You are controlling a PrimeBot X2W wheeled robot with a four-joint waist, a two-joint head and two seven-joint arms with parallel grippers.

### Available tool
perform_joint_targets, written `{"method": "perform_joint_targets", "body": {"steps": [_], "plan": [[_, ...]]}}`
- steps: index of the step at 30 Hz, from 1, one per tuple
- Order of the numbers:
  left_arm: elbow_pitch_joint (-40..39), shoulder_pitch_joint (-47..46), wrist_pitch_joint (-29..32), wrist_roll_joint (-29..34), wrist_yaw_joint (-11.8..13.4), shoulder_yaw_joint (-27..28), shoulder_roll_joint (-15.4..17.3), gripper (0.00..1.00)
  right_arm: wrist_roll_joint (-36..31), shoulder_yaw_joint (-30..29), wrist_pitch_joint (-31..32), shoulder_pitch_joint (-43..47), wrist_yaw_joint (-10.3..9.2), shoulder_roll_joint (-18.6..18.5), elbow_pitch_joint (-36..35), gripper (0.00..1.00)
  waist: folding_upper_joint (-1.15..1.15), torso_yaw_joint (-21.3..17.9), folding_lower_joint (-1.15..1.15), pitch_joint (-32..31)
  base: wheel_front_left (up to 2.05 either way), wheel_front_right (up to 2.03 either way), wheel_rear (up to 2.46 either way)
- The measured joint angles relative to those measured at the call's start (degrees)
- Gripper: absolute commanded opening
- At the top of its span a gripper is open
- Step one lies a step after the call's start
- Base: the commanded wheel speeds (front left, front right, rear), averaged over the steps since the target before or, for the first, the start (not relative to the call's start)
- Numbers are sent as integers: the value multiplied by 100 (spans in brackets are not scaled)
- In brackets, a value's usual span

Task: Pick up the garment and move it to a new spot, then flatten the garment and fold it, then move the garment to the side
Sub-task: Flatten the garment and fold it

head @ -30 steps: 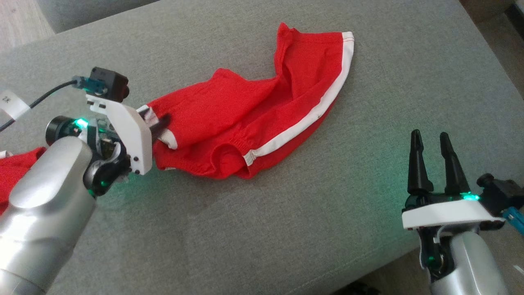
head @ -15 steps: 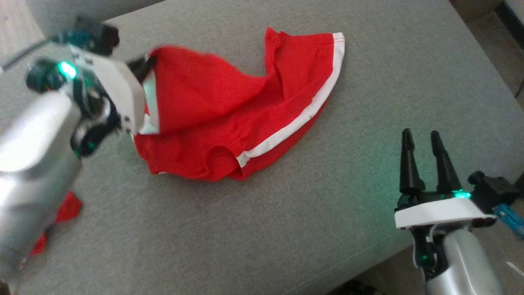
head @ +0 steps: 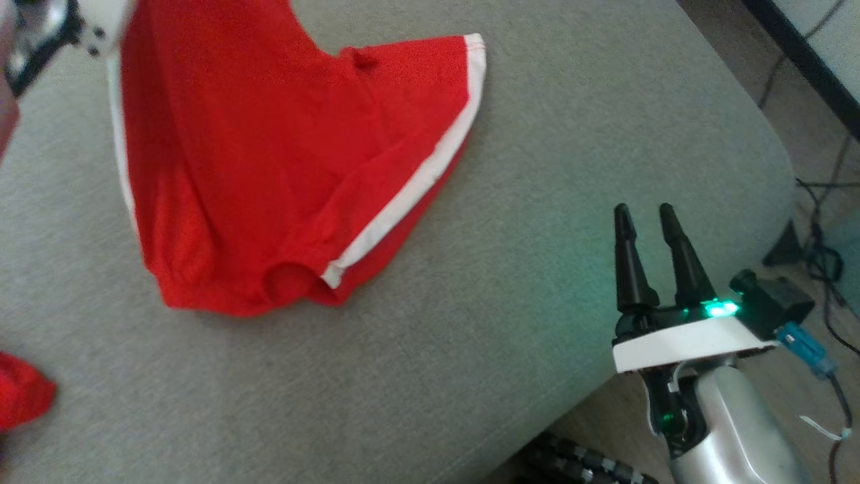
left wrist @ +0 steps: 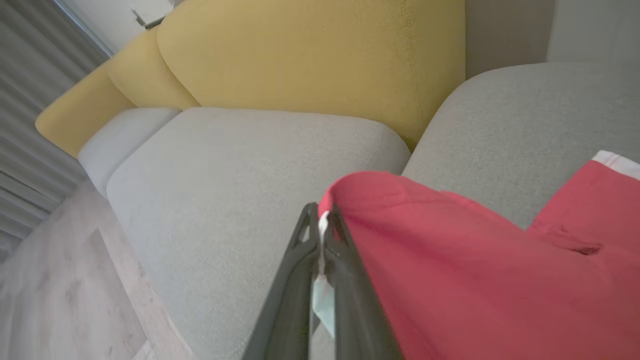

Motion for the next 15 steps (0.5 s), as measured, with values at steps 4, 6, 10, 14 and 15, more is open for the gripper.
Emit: {"method": "perform_joint_targets", "body": {"steps": [4, 6, 10, 14, 15], "plan": [[417, -483, -435, 367, 0, -308, -244, 0, 102, 51, 0, -2, 0, 1, -135, 100, 0, -159, 0, 220, 0, 0, 0], [692, -682, -906, 595, 71, -347, -420, 0, 122, 53, 0, -2, 0, 3, -196, 100, 0, -194, 1, 341, 0, 0, 0], [1346, -832, -1504, 748, 312, -355, -646, 100, 151, 47, 0, -1, 0, 4, -277, 100, 0, -235, 1, 496, 0, 0, 0], [1722, -816, -1835, 775, 407, -357, -782, 100, 151, 60, 0, -1, 0, 4, -280, 100, 0, -232, 0, 513, 0, 0, 0], [1801, -827, -1953, 775, 430, -339, -834, 100, 151, 80, 0, -1, 0, 4, -279, 100, 0, -227, -1, 510, 0, 0, 0]]}}
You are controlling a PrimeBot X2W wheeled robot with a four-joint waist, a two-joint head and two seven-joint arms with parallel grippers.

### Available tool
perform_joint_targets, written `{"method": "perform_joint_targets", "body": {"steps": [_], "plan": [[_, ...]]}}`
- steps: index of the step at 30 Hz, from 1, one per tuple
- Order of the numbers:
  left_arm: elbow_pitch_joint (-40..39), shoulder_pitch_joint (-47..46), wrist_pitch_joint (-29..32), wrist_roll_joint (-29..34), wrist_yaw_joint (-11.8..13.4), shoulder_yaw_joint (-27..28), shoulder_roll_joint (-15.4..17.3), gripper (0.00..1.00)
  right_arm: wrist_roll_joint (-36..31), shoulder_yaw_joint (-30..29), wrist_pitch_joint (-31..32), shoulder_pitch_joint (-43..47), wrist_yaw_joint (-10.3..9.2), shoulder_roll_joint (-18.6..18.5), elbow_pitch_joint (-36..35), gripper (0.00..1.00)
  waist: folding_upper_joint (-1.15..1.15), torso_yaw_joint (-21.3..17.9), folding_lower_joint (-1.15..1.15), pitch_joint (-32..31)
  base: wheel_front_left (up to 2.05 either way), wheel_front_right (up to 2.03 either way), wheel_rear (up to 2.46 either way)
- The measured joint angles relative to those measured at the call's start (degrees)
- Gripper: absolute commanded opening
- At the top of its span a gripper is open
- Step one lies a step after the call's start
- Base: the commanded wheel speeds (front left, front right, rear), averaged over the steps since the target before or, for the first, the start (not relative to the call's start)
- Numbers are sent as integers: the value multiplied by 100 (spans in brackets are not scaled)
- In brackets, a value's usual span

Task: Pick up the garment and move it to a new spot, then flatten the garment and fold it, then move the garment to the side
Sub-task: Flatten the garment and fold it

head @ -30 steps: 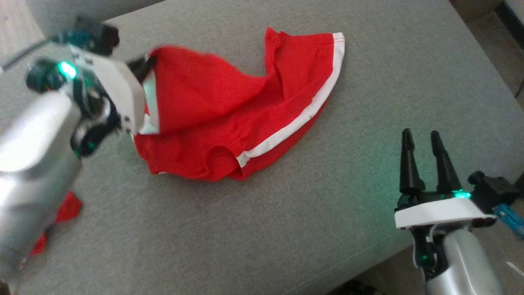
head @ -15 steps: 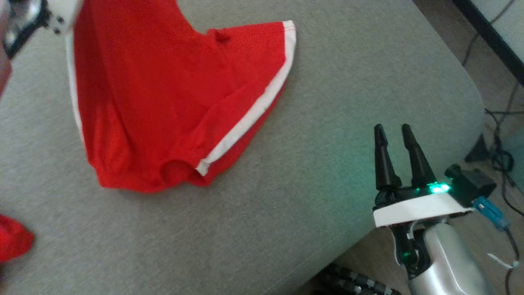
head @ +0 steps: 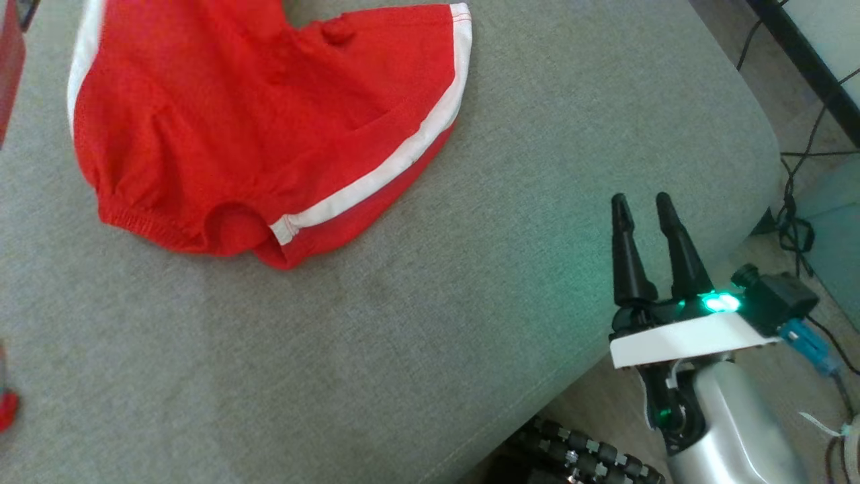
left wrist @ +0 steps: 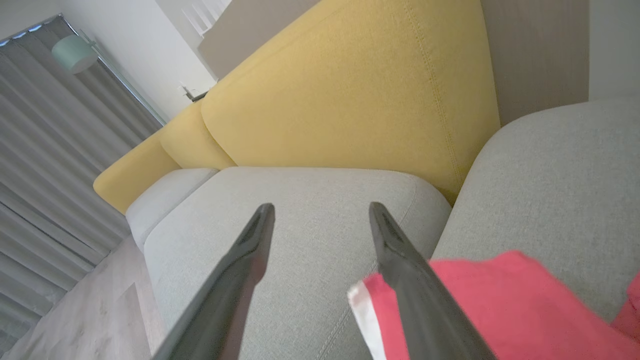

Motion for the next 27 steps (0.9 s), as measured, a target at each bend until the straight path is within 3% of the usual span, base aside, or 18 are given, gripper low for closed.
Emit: {"method": "perform_joint_targets", "body": {"steps": [8, 21, 27], "plan": [[453, 65, -450, -345, -33, 213, -425, 100, -125, 24, 0, -70, 0, 1, 47, 100, 0, 288, 1, -167, 0, 0, 0], [341, 1349, -1193, -1321, -113, 928, -907, 100, -698, -736, -1, -74, 0, -1, -35, 100, 0, 1476, 0, -737, 0, 0, 0], [-621, 2656, -1239, -1680, 246, 1446, -1027, 100, -895, -1068, -1, 56, 0, -3, -86, 100, 0, 2075, 0, -1039, 0, 0, 0]]}}
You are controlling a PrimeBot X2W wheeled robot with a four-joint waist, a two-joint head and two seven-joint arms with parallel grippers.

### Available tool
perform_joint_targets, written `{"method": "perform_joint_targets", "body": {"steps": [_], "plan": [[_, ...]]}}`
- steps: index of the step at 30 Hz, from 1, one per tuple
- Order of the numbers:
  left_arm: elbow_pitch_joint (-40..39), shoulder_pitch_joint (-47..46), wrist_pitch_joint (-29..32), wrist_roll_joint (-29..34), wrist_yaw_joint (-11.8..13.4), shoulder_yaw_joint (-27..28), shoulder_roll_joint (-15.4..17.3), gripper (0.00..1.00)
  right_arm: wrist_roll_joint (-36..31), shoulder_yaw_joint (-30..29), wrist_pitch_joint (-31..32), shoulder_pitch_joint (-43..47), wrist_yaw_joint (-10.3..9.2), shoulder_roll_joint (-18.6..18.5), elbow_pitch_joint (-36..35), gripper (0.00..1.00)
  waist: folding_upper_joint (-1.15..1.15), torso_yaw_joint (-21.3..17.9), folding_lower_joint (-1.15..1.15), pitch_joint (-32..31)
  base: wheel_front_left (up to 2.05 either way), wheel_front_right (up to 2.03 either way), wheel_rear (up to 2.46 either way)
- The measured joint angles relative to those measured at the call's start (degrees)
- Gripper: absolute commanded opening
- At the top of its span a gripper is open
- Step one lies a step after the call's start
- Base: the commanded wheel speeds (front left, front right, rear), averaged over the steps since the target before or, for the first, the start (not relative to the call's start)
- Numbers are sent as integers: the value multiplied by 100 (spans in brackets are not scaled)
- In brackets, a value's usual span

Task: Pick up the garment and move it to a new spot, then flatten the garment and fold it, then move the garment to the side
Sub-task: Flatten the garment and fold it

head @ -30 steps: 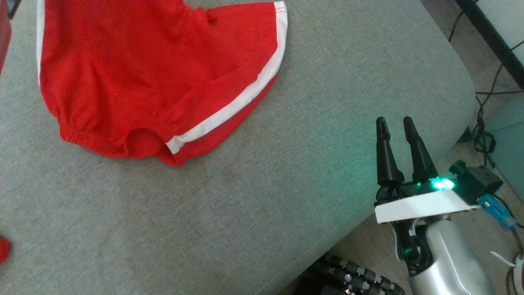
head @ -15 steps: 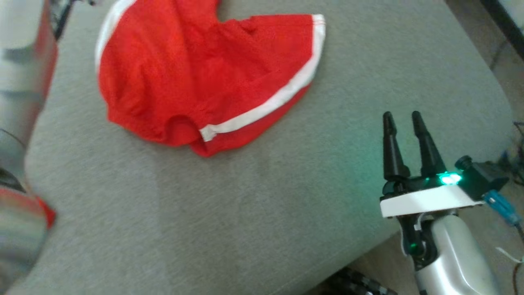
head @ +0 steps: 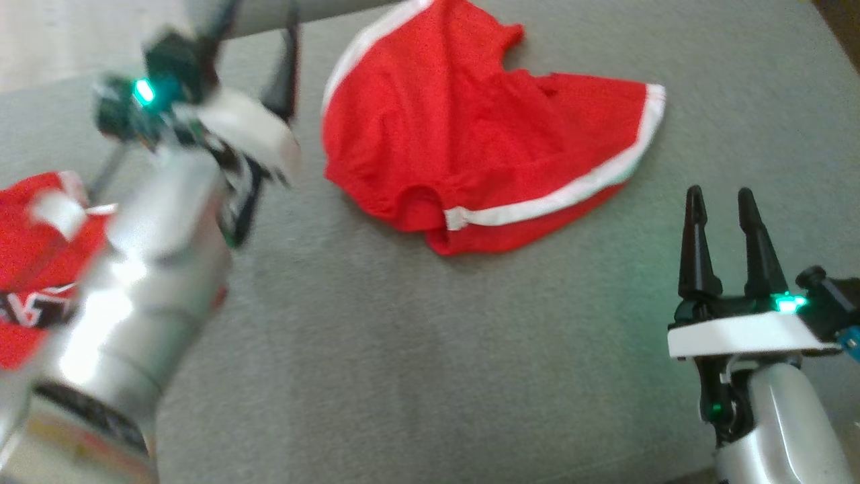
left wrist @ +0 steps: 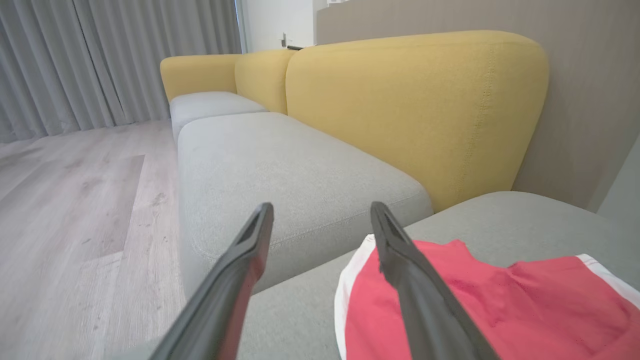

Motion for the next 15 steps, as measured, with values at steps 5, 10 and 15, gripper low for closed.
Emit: {"method": "perform_joint_targets", "body": {"steps": [5, 10, 15], "plan": [[-1270, 1411, -15, 16, 458, 412, 16, 100, -82, -67, 0, 183, 0, 1, 3, 100, 0, 417, 0, -243, 0, 0, 0], [-2189, 2822, -15, 21, 750, 623, 30, 100, -129, -73, 0, 272, 0, 1, 4, 100, 0, 624, -1, -429, 0, 0, 0], [-2531, 3101, -14, 191, 848, 586, 209, 100, -130, -41, 0, 267, 0, 1, 5, 100, 0, 583, 0, -395, 0, 0, 0]]}}
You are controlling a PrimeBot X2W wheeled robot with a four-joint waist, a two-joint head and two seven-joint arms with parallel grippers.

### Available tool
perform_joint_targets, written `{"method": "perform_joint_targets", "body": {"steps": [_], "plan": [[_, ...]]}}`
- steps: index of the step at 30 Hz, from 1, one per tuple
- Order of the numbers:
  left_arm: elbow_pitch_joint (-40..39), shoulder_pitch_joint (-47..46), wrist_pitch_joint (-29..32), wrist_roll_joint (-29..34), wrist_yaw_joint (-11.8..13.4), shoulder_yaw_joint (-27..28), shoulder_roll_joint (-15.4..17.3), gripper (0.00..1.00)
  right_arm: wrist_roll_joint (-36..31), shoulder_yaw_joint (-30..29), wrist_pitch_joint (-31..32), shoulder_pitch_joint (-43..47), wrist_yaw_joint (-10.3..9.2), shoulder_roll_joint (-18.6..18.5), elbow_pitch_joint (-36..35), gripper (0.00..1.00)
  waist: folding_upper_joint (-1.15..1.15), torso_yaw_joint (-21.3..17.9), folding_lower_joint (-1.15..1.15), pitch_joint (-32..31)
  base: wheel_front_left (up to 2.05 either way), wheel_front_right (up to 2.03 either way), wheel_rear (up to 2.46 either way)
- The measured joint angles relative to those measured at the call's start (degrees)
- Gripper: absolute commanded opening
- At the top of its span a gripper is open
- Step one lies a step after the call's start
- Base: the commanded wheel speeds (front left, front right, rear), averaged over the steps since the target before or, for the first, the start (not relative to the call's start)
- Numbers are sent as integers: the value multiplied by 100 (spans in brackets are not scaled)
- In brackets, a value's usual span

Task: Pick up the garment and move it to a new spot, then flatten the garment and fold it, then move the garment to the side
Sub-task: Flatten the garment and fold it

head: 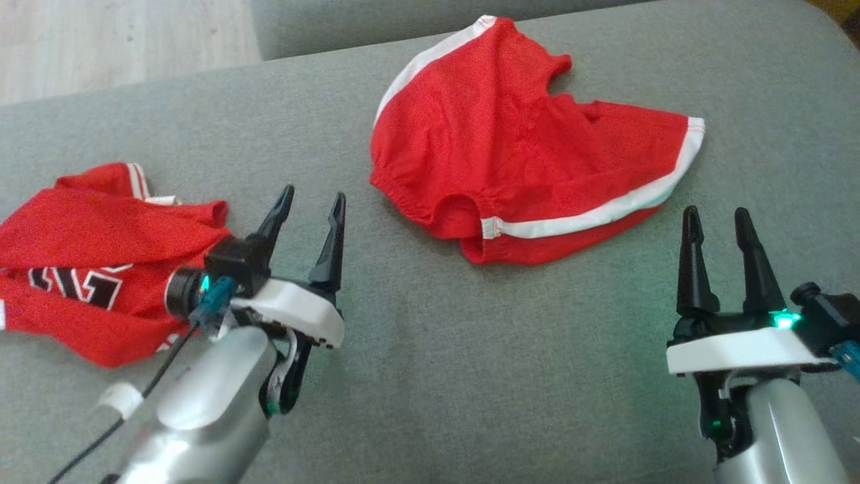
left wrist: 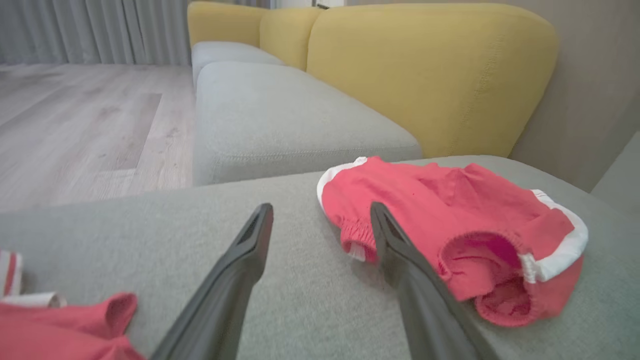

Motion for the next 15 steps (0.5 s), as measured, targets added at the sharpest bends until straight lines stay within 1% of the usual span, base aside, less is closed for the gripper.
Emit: {"method": "perform_joint_targets", "body": {"steps": [2, 4, 5, 6, 9, 11, 13, 15], "plan": [[-87, -108, 51, 114, 2, -88, 80, 100, 0, 8, 0, -3, 0, 0, 0, 100, 0, -54, 0, 37, 0, 0, 0], [-101, -218, 224, 223, -1, -207, 136, 100, 0, 23, 0, -14, 0, 0, -2, 100, 0, -121, 0, 94, 0, 0, 0], [-87, -270, 352, 266, -9, -304, 166, 100, 1, 29, 0, -19, 0, 0, -3, 100, 0, -158, 0, 131, 0, 0, 0], [20, -355, 678, 401, -47, -506, 247, 100, 14, 47, 0, -23, 0, 0, -3, 100, 0, -236, 1, 210, 0, 0, 0], [299, -445, 949, 482, -58, -591, 325, 100, 27, 69, 0, -25, 0, 0, -3, 100, 0, -355, 1, 338, 0, 0, 0], [515, -533, 1088, 524, -69, -680, 391, 100, 37, 114, 0, -37, 0, 0, -3, 100, 0, -446, 1, 419, 0, 0, 0], [775, -695, 1092, 581, -163, -703, 434, 100, 100, 143, 0, -84, 0, 0, -9, 100, 0, -578, 1, 539, 0, 0, 0], [896, -820, 1083, 600, -179, -715, 431, 100, 118, 145, 0, -137, 0, 0, -11, 100, 0, -658, 1, 611, 0, 0, 0]]}}
